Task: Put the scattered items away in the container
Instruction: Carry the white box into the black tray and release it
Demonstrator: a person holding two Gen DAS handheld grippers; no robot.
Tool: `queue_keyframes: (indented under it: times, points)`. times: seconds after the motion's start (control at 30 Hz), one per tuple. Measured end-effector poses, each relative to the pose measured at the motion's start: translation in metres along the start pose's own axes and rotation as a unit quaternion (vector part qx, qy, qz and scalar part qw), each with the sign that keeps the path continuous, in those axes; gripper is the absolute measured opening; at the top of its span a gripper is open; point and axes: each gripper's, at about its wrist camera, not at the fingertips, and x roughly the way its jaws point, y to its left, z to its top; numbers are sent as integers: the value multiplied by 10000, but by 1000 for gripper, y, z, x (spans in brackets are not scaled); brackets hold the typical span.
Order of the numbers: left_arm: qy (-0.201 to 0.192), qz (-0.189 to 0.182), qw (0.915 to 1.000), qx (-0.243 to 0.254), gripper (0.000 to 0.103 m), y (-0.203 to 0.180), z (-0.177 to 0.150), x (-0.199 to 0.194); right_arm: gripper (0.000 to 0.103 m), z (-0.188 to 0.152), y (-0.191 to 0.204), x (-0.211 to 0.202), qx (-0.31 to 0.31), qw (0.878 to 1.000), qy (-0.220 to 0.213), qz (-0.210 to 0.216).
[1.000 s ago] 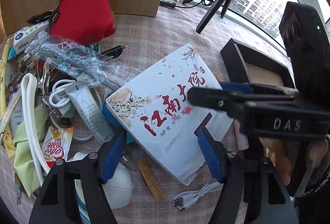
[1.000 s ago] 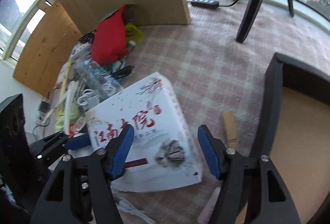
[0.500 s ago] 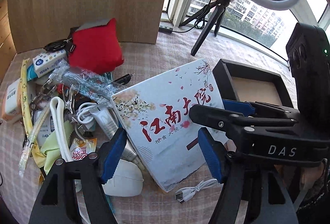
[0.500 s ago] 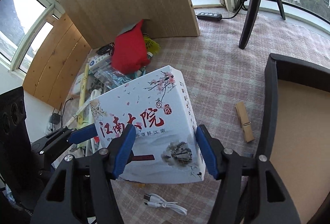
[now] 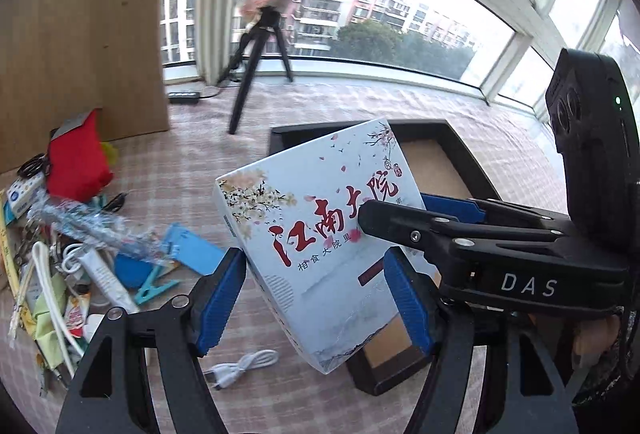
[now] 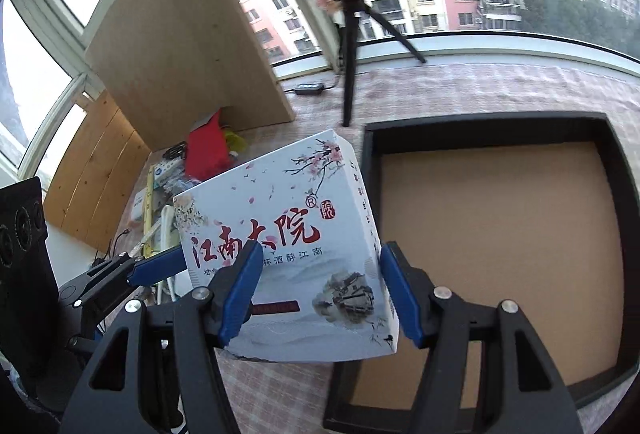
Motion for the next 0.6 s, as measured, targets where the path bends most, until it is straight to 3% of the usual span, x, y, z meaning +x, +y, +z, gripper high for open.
queue_keyframes:
  times: [0.17,0.4,0.5,0.6]
  points:
    - [290,-446,9960,714,68,-81,-5,27,60,-19,-70,-41,556,9966,-111,-603]
    - [598,-945,9802,1634,69,-179,-5,55,61,-38,-147,-92,1267,9811,-349,-1417]
    - [544,-758,9785,1837,69,-193,-6,56,61,-43,-166,-110,1445,9659,-679,-2037]
    - [487,-817,9778,1869,69,-186,-10,44,61,-45,-172,-119,1500,9647,-862,-1984]
